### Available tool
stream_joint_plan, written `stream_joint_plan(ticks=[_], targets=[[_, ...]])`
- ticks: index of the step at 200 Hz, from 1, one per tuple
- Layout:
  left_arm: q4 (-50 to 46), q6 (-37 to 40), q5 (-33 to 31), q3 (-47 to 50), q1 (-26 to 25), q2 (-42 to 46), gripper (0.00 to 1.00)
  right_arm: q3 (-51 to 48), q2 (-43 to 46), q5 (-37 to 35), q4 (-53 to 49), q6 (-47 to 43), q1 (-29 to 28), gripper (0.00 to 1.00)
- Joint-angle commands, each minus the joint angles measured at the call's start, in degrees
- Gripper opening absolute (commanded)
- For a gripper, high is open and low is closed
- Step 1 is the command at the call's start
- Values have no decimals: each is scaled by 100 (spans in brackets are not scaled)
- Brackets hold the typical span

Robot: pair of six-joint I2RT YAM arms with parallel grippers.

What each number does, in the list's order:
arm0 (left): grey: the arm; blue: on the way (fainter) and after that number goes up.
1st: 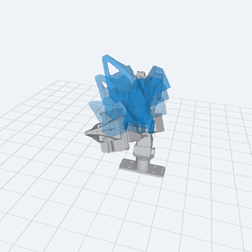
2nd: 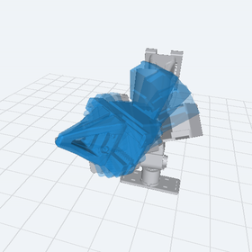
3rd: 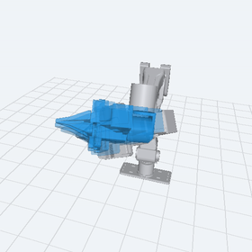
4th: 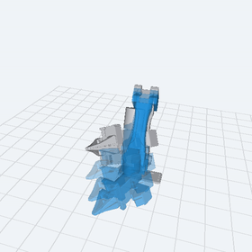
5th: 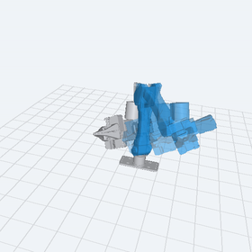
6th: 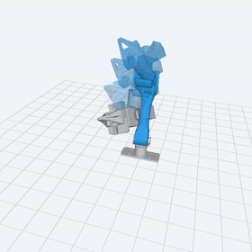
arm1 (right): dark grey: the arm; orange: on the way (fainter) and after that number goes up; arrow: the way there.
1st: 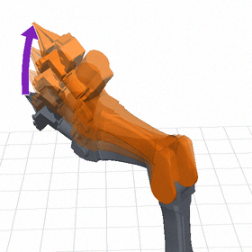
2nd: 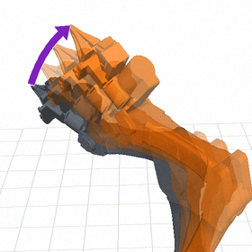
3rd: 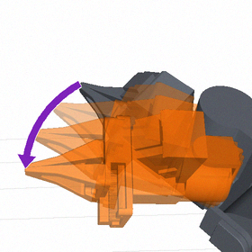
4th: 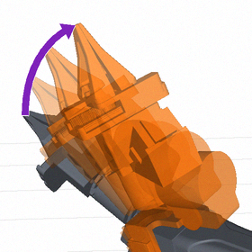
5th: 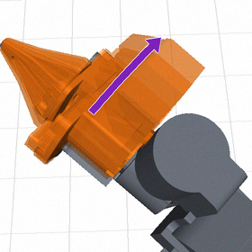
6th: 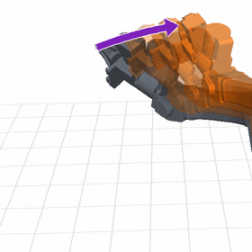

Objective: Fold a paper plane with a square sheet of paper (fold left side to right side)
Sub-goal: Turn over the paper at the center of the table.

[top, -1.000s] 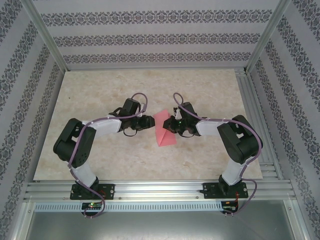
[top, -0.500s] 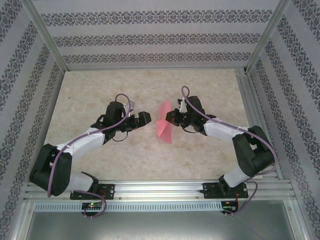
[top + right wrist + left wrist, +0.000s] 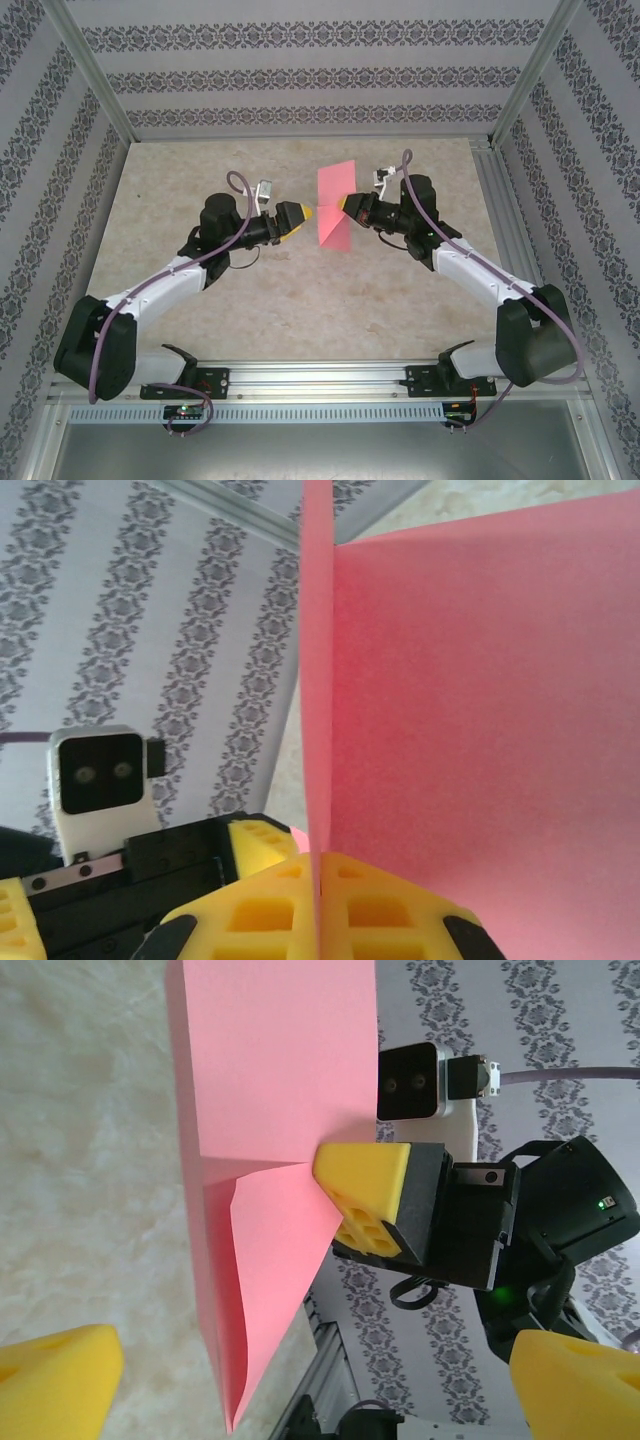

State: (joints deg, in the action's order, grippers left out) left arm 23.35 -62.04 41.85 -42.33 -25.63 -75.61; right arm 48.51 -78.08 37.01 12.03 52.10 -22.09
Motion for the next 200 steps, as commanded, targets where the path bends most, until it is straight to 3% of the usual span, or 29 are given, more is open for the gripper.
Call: stream_joint_plan(ticks=[1, 42, 61, 122, 200], targets=[[639, -280, 176, -237, -124, -125, 100, 207, 209, 237, 532, 324, -30, 3], [933, -409, 249, -382, -334, -377, 100, 282, 176, 312, 888, 610, -145, 4], [1104, -506, 270, -399, -348, -417, 95, 273, 136, 349, 1084, 755, -164, 4], [962, -367, 359, -514, -386, -427, 53, 150, 13, 315, 1442, 991, -226, 4], [781, -241, 362, -567, -391, -423, 22, 88, 4, 286, 1338, 938, -211, 5]])
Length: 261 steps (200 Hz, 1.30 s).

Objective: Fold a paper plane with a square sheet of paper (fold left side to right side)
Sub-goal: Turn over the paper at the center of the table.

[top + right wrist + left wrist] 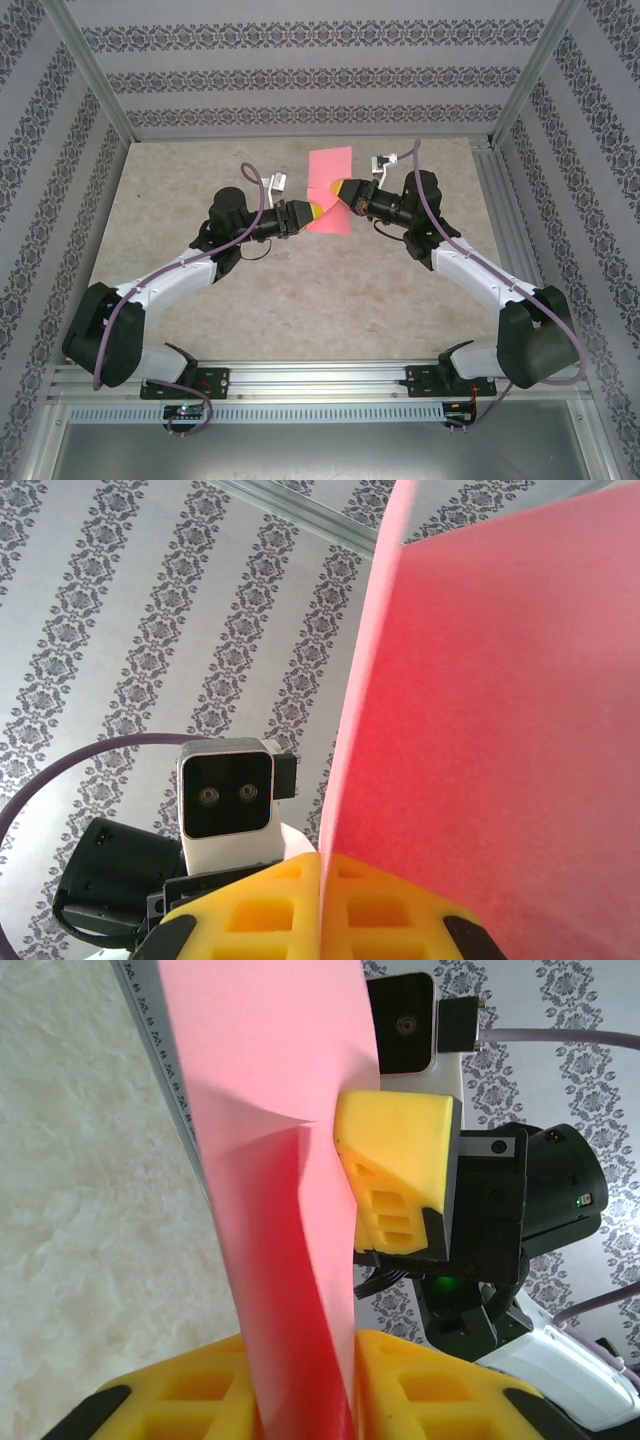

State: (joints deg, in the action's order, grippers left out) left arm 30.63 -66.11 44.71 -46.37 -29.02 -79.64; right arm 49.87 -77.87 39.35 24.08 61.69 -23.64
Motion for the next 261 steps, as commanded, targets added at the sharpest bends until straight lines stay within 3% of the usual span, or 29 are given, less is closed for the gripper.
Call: stream_joint_plan(ticks=[1, 56, 78, 94, 124, 156, 180, 211, 243, 261], targets=[[51, 163, 79, -162, -52, -23, 22, -47, -18, 49, 129, -23, -54, 6], [-358, 390, -29, -153, -55, -59, 9, -95, 101, 13, -338, -359, 24, 24], [-1709, 1167, -394, -372, -56, 55, 5, -187, 352, -208, -1193, -807, 210, 37], [-3488, 2270, -1152, -774, -115, 170, 2, -245, 630, -523, -2147, -1334, 427, 42], [-6355, 3745, -3429, -1780, -605, 74, 0, -200, 1123, -1763, -4312, -2407, 782, 50], [-8409, 4010, -5898, -2873, -1325, -650, 0, -141, 1427, -3294, -5785, -3032, 1053, 54], [-9754, 3803, -7317, -3746, -1803, -1618, 0, -376, 1733, -3690, -6021, -3045, 1341, 57], [-11221, 3313, -8365, -4917, -2290, -3176, 0, -681, 2168, -3825, -6124, -2978, 1735, 58], [-12407, 2926, -8761, -6165, -2626, -4617, 2, -801, 2335, -3753, -6295, -3090, 1997, 59], [-12752, 2933, -8661, -6772, -2751, -5251, 8, -851, 2364, -3656, -6316, -3165, 2118, 59]])
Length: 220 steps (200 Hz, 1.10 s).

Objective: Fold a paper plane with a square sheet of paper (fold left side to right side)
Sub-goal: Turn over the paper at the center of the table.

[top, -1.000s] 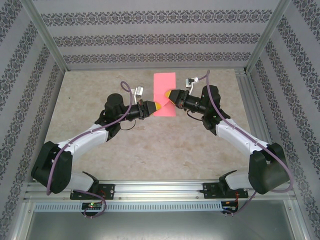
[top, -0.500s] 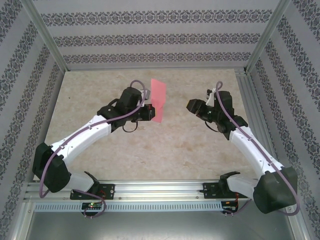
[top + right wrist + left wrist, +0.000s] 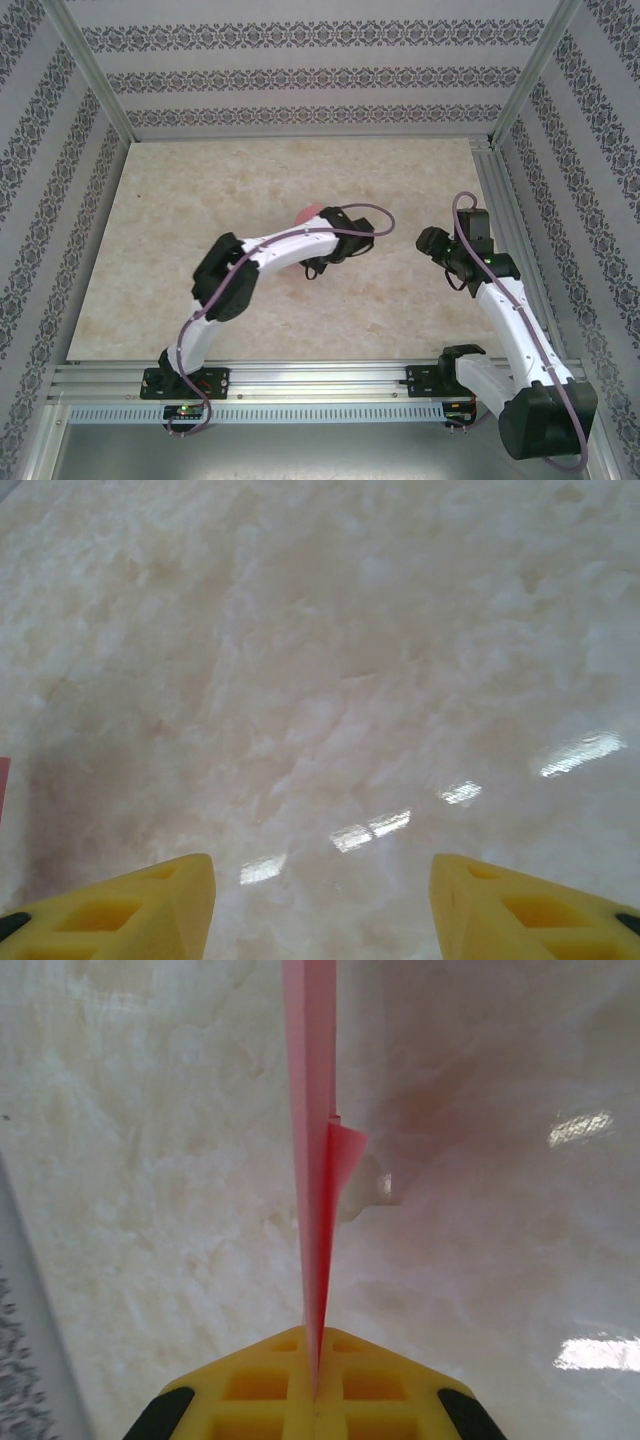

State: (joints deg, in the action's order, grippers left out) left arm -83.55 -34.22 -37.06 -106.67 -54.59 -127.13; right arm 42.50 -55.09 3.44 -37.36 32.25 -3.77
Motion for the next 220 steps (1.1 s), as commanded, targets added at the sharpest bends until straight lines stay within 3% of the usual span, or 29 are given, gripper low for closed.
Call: stream_joint_plan(ticks=[1, 61, 93, 123, 157, 220], targets=[[-1346, -250, -477, -772, -198, -525, 8, -112, 91, -59, -174, -220, 140, 59], [-1062, 431, 797, -1939, -316, -1352, 33, -212, 131, 245, -214, -321, 564, 59], [-354, 767, 1445, -1913, -279, -886, 44, -247, 3, 674, -73, -362, 743, 59], [545, 987, 2221, -1258, -54, -28, 49, -270, -421, 1598, 444, -290, 681, 58], [1854, 970, 2966, 279, 499, 1408, 54, 27, -1197, 1696, 1018, -35, -221, 58], [4420, 573, 5000, 3135, 2279, 3084, 60, 1399, -3412, 1519, 2246, 558, -1989, 62]])
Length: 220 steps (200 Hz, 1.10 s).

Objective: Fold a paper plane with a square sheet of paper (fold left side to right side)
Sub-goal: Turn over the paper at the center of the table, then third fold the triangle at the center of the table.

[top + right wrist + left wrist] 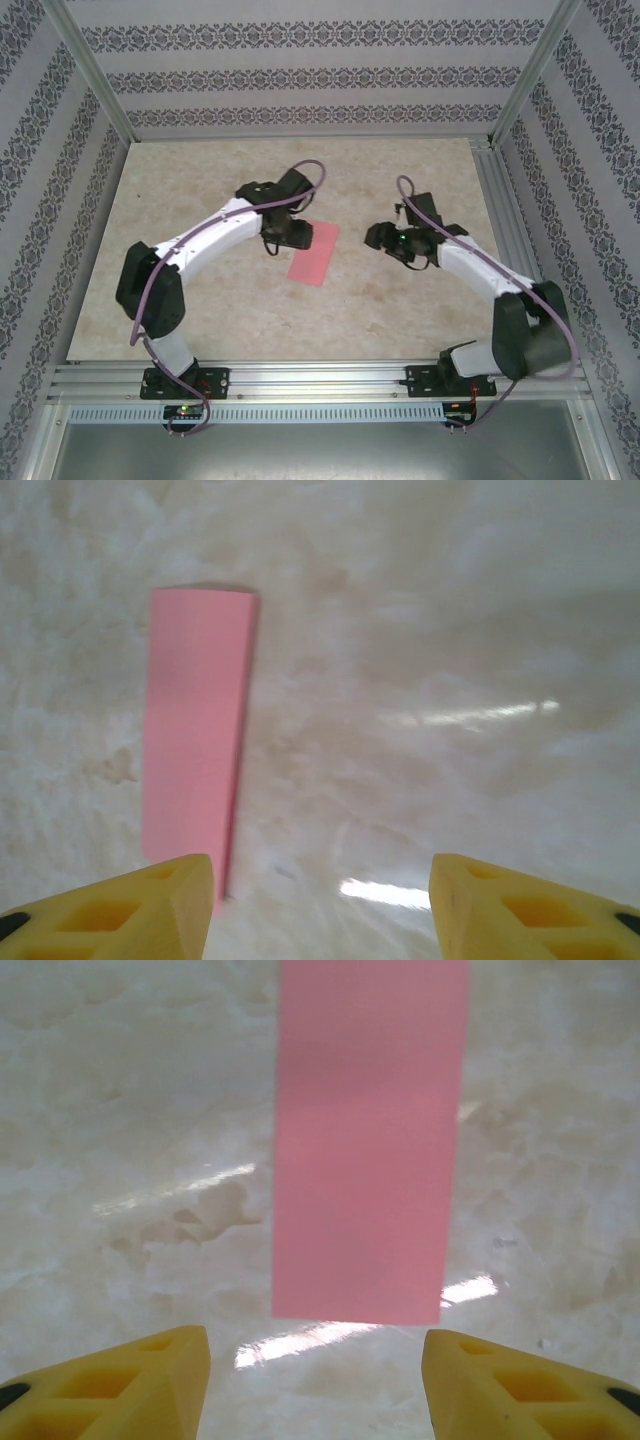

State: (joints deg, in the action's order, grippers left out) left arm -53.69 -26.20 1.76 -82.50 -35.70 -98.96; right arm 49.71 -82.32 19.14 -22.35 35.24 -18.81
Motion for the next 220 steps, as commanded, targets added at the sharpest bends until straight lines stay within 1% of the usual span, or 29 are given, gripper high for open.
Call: stream_joint_plan(ticks=[1, 26, 45, 78, 98, 131, 192, 220], targets=[[1455, -242, 1139, 744, 411, 273, 60, 710, -724, -55, 760, 266, -506, 62], [2339, -571, 1680, 1460, 830, 534, 61, 1508, -1707, -115, 915, 343, -914, 63], [2894, -824, 1988, 1908, 1025, 670, 62, 2053, -2347, -128, 875, 334, -1100, 64], [2946, -844, 1980, 2122, 1113, 694, 64, 2499, -2961, -361, 708, 322, -1178, 64], [2935, -807, 1957, 2157, 1115, 656, 64, 2650, -3167, -526, 528, 200, -1178, 64], [2969, -813, 1994, 2163, 1118, 514, 65, 2701, -3337, -481, 485, 134, -1178, 64], [3108, -896, 2157, 2088, 1114, 214, 67, 2649, -3396, -637, 326, -21, -1160, 64], [3178, -945, 2273, 2026, 1118, 25, 69, 2651, -3448, -578, 302, -72, -1127, 63]])
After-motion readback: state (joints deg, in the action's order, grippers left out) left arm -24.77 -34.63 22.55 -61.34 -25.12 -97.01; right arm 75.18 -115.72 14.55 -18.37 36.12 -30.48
